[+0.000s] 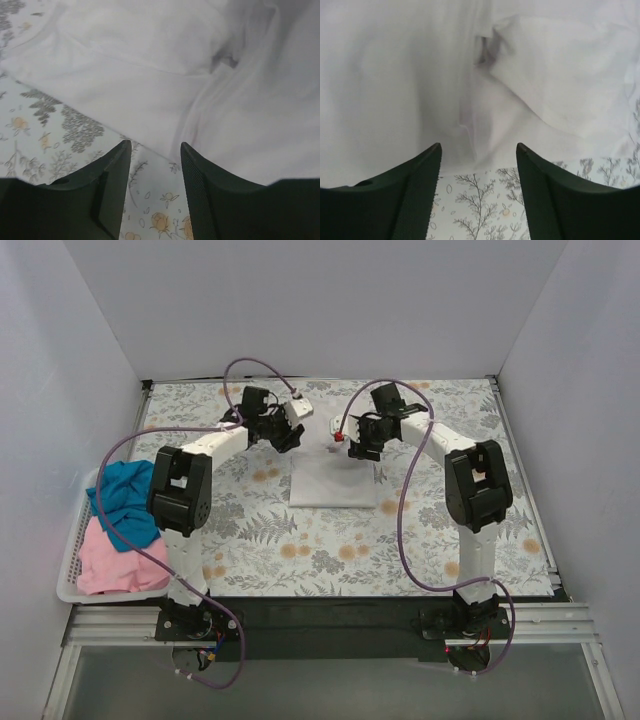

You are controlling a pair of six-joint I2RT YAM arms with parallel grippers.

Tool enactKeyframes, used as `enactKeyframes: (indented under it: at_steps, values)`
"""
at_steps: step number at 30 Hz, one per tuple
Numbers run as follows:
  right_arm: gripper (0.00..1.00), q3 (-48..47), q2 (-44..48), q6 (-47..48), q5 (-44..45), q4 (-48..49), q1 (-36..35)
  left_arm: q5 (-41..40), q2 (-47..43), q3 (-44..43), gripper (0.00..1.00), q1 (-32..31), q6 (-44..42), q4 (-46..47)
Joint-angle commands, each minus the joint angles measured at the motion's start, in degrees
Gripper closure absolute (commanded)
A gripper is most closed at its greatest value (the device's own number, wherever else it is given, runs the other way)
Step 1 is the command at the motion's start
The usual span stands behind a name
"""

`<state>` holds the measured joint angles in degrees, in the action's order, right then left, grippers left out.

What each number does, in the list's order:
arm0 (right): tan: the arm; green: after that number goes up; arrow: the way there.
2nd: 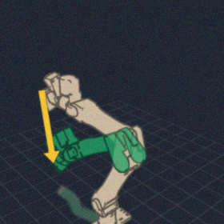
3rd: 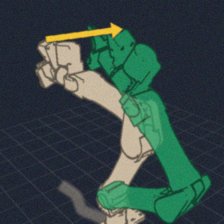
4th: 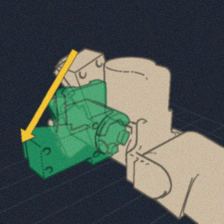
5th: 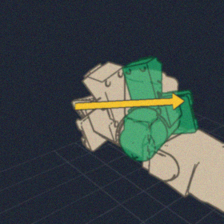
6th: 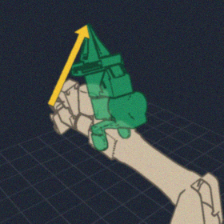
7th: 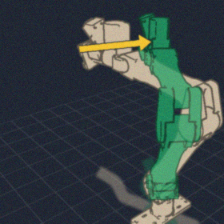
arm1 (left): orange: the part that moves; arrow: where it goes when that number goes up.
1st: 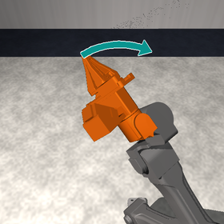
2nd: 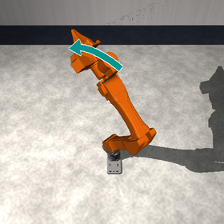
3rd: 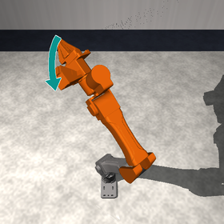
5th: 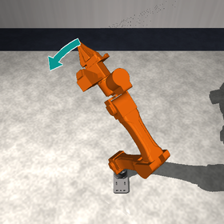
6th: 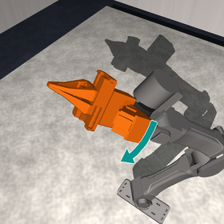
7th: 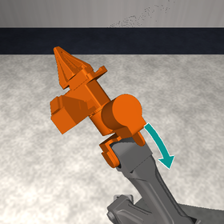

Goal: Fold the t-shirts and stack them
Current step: Fold the tshirt

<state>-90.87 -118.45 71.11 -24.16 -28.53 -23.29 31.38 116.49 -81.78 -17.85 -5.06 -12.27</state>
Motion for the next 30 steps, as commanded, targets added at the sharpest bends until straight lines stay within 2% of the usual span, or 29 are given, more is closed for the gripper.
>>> enactKeyframes:
  at_steps: [1, 2, 4, 5, 6, 10, 12, 13, 16, 20, 23, 30]
  values:
    - [0.29, -4.58, 6.3, -8.86, 0.52, 1.2, 0.96, 1.13, -3.98, -6.37, 0.56, 3.87, 16.36, -3.69]
    - [0.22, -4.58, 8.57, -11.23, 0.52, 1.03, 1.31, 2.54, -6.6, -6.29, 0.54, 4.65, 19.01, -5.38]
    - [0.17, -4.49, 10.52, -19.58, -0.7, -0.81, 1.4, 5.09, -9.94, -3.66, 0.48, 4.84, 26.48, -9.41]
    - [0.07, -4.49, 11.92, -22.91, -1.75, -2.04, 1.32, 8.84, -11.62, -2.35, 0.39, 4.75, 29.2, -9.96]
    - [0.04, -4.32, 12.54, -29.39, -3.07, -4.75, 1.32, 10.62, -15.03, -0.33, 0.32, 4.75, 32.97, -10.14]
    - [0.02, 0.05, 14.04, -44.43, -15.87, -8.73, 1.32, 18.8, -19.63, 8.89, 0.3, 2.65, 49.75, -9.7]
    - [0.02, 3.32, 14.74, -47.98, -21.07, -8.47, 0.7, 22.4, -20.42, 11.54, 0.3, 0.28, 53.73, -8.91]
    - [0.02, 4.72, 14.74, -49.91, -22.23, -8.55, 0.27, 22.59, -20.6, 13.29, 0.33, -0.6, 56.1, -6.99]
    - [0.06, 10.35, 14.48, -50.37, -22.68, -7.51, -0.97, 21.89, -20.51, 19.01, 0.39, -2.1, 61.48, -3.65]
    - [0.28, 15.01, 14.13, -49.67, -21.02, -5.05, -1.06, 23.2, -18.58, 22.09, 0.53, -2.02, 65.34, -1.8]
    - [0.38, 17.3, 12.03, -49.93, -19.79, -2.68, -0.88, 22.68, -17.18, 24.73, 0.58, -1.93, 67.9, 1.98]
    - [0.46, 20.2, 6.84, -56.08, -21.36, 3.74, 2.8, 21.36, -9.37, 26.85, 0.64, 1.76, 70.8, 7.52]
